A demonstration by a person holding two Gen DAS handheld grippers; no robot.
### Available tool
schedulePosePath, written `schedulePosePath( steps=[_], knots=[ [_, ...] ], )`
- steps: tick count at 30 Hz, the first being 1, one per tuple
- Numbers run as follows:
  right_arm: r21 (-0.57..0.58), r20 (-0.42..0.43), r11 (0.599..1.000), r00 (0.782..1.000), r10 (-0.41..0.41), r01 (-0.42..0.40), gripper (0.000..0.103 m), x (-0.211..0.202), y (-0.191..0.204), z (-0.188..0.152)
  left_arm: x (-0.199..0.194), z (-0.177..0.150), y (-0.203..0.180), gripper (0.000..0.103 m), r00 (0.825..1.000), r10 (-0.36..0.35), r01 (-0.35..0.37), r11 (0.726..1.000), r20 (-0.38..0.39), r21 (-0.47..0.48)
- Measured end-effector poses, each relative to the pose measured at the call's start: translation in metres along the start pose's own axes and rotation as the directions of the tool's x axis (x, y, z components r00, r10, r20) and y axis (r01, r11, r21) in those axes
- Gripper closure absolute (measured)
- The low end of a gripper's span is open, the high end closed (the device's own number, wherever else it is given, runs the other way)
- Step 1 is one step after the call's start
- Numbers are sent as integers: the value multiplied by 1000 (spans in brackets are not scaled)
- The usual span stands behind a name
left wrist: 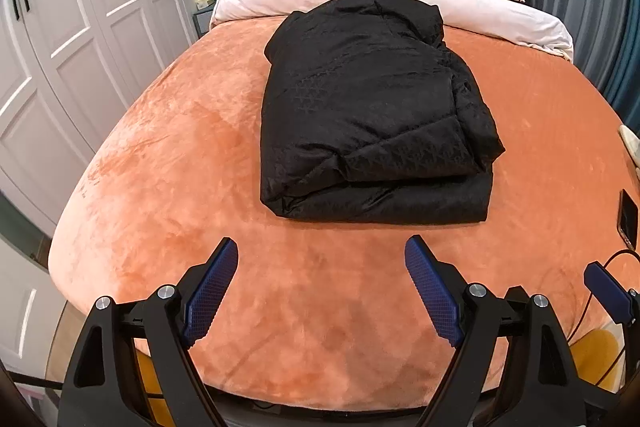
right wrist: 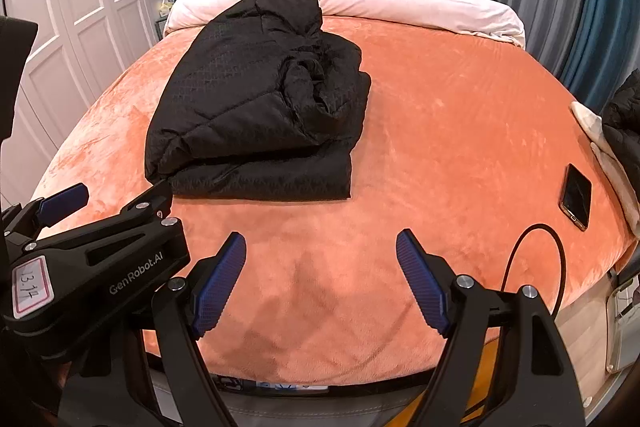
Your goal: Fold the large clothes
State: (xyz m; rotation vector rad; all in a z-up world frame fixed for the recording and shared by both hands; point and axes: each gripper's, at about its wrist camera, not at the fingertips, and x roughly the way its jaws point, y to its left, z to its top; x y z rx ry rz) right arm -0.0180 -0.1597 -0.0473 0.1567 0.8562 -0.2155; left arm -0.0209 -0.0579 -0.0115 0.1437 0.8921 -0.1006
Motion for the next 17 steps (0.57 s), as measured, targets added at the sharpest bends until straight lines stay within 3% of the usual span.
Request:
schedulePosePath(
  steps=[17],
  knots=[
    [22,5,1000,1000,0,-1,26,-7,7,-4,-5,2,-2,19,1000,-22,22,1000,10,-1]
  ],
)
